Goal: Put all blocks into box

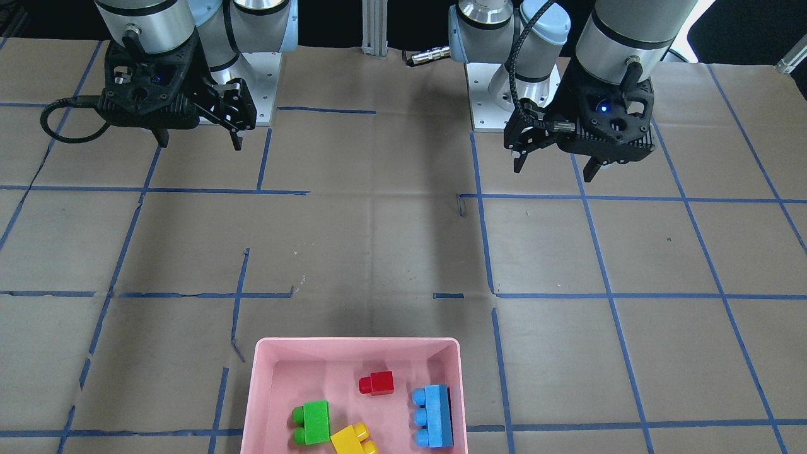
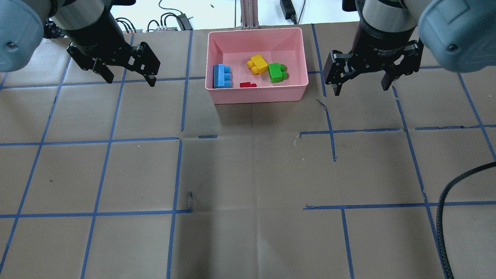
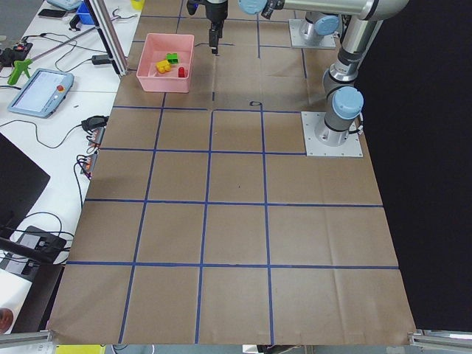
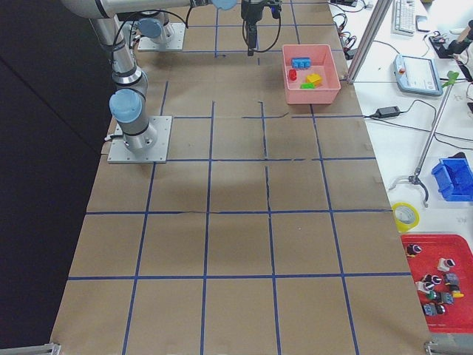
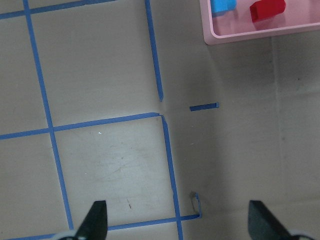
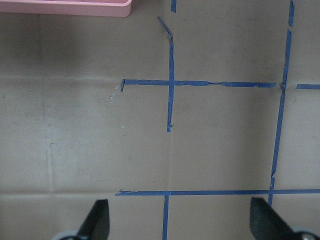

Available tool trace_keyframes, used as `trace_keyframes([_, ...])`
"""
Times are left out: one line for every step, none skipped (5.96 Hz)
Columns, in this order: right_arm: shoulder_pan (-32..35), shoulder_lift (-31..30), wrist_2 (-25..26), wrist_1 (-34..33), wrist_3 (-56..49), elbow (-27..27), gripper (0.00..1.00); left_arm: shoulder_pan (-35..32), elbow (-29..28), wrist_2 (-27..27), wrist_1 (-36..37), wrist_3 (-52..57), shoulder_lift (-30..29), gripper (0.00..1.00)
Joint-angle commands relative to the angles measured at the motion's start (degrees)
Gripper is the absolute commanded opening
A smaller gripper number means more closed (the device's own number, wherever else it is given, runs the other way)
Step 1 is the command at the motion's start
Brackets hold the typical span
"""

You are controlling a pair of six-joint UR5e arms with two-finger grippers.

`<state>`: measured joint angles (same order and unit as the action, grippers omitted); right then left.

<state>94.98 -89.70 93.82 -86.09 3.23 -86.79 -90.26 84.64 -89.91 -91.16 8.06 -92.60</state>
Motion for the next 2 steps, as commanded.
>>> trace_keyframes([-0.1,0.1,0.0,-0.1,0.0,0.0,1.0,0.0,0.0,0.0,0.2,-0.1,0.1,1.0])
trace_keyframes([-0.1,0.1,0.0,-0.1,0.0,0.0,1.0,0.0,0.1,0.0,0.4,-0.1,0.1,1.0])
